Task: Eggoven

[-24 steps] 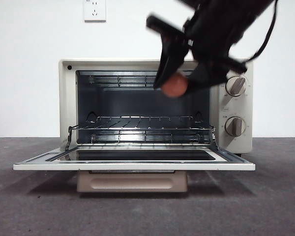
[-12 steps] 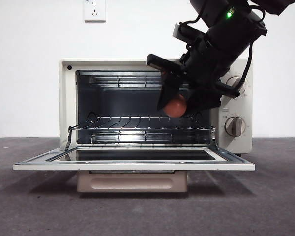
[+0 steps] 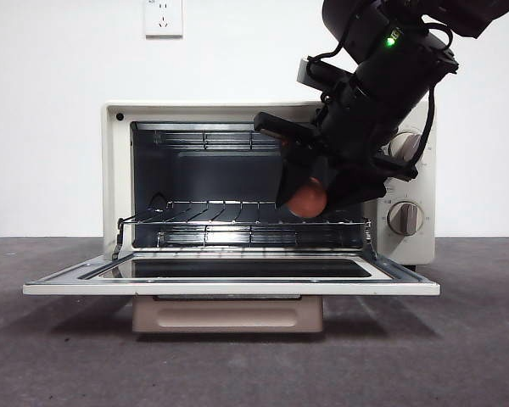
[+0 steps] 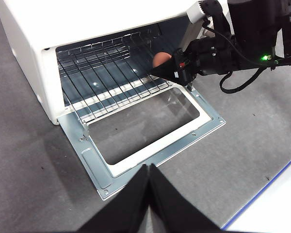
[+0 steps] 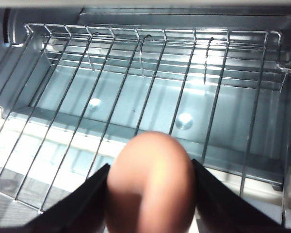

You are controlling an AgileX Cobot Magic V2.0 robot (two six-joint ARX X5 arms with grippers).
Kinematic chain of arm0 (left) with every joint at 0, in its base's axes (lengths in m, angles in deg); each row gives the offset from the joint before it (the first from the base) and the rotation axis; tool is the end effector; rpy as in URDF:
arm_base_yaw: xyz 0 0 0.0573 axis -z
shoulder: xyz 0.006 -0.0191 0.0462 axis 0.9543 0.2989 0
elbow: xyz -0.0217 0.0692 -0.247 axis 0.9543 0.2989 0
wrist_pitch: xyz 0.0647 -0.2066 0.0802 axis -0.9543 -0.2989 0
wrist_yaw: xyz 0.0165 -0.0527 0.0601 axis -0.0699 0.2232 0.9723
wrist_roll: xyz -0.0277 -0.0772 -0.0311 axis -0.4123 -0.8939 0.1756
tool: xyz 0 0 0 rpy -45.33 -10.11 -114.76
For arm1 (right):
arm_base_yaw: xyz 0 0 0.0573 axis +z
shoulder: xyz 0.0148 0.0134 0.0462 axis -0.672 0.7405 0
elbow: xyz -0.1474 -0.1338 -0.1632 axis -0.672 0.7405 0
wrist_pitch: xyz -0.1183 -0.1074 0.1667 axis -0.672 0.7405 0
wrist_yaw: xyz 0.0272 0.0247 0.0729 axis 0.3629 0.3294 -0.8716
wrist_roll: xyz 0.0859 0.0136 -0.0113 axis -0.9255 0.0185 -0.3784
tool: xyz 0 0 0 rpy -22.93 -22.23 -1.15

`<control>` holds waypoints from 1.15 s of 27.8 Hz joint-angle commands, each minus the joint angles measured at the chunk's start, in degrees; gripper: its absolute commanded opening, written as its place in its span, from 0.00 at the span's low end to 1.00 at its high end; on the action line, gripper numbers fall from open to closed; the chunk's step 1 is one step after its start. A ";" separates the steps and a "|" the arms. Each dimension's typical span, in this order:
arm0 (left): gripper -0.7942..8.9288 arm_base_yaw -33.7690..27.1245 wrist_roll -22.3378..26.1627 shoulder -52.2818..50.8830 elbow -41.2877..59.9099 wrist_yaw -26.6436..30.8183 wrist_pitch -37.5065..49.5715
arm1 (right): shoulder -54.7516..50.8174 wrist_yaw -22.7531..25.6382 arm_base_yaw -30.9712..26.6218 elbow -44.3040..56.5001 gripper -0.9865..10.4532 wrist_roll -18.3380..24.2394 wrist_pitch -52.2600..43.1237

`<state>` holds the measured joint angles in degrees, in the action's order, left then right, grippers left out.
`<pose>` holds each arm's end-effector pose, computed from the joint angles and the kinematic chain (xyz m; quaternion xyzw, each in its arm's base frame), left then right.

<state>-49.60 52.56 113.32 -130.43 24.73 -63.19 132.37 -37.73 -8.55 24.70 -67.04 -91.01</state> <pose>0.1047 -0.0678 0.3331 0.0014 0.2849 -0.3209 0.9032 0.3009 0.1977 0.1840 0.0995 0.3485 0.1917 0.9121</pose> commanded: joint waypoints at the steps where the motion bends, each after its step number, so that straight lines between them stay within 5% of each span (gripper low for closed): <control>1: 0.09 0.13 0.68 0.28 -0.33 -0.02 0.44 | 1.36 1.51 0.37 -0.48 0.17 0.02 1.75; 14: 0.09 0.13 0.70 0.33 -0.33 -0.02 0.48 | 1.25 3.28 0.39 -0.48 0.32 0.02 2.51; 32: 0.09 0.13 0.72 0.35 -0.35 -0.02 0.50 | -2.56 6.47 0.42 -0.50 0.34 0.24 2.95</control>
<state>-49.60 52.56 113.37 -130.43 24.73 -63.30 129.81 -31.59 -8.51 24.59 -66.85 -87.69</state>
